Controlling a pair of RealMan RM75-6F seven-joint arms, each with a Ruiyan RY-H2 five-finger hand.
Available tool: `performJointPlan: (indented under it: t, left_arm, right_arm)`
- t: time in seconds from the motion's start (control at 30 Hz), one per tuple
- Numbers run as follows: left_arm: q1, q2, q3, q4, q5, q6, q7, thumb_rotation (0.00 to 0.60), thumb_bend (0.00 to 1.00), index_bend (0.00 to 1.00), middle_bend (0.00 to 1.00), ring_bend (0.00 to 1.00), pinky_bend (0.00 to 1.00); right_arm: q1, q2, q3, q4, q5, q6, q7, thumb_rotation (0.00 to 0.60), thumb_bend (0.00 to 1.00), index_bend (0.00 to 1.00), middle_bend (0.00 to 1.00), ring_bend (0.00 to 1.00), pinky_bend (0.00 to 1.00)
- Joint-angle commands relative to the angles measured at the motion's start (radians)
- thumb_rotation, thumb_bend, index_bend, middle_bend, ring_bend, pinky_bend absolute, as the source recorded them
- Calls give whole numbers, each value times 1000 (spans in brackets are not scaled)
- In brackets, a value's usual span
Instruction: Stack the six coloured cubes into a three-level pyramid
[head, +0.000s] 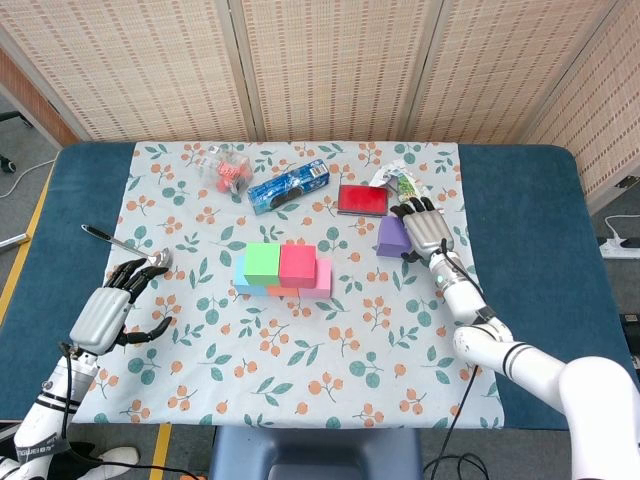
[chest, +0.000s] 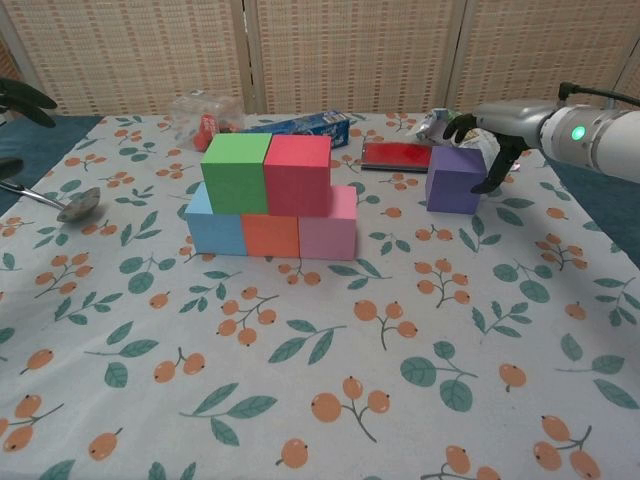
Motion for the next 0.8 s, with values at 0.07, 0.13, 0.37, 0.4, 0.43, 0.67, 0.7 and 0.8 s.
performJointPlan:
  t: [0.07,0.13,0.37,0.4,0.43,0.67,0.7,0.8]
  left_arm:
    - [14,-5,2,3,22,15,-10,341,320,158,158,46,85]
    - [17,-6,1,4,28,16,-14,340,319,158,157,45,85]
    - [31,0,-1,1,44,21,-29,344,320,159,149,36,85]
    - [34,1,-2,1,48,23,-30,344,319,158,149,36,85]
    - [35,1,-2,1,50,24,-31,344,320,158,148,35,85]
    - [46,9,-1,-10,65,24,-38,343,319,156,143,26,84]
    - [48,10,0,-11,67,25,-39,343,319,156,143,26,84]
    - [54,13,0,-13,71,28,-40,341,319,155,142,26,84]
  right_arm:
    - [22,-37,10,48,11,-29,-7,600,133,165,134,0,0]
    - [27,-48,13,63,9,-34,-4,600,133,165,134,0,0]
    - [35,-65,22,102,5,-37,-4,600,133,170,134,0,0]
    - [34,-65,24,106,6,-38,-6,600,133,173,134,0,0]
    - [34,-65,25,108,8,-40,-6,600,133,175,134,0,0]
    - [31,-73,17,128,-20,-39,-3,600,133,249,191,0,0]
    - [30,-75,17,131,-22,-36,-4,600,133,298,231,8,0]
    - [24,-63,17,108,-43,-12,-1,600,134,447,328,95,0]
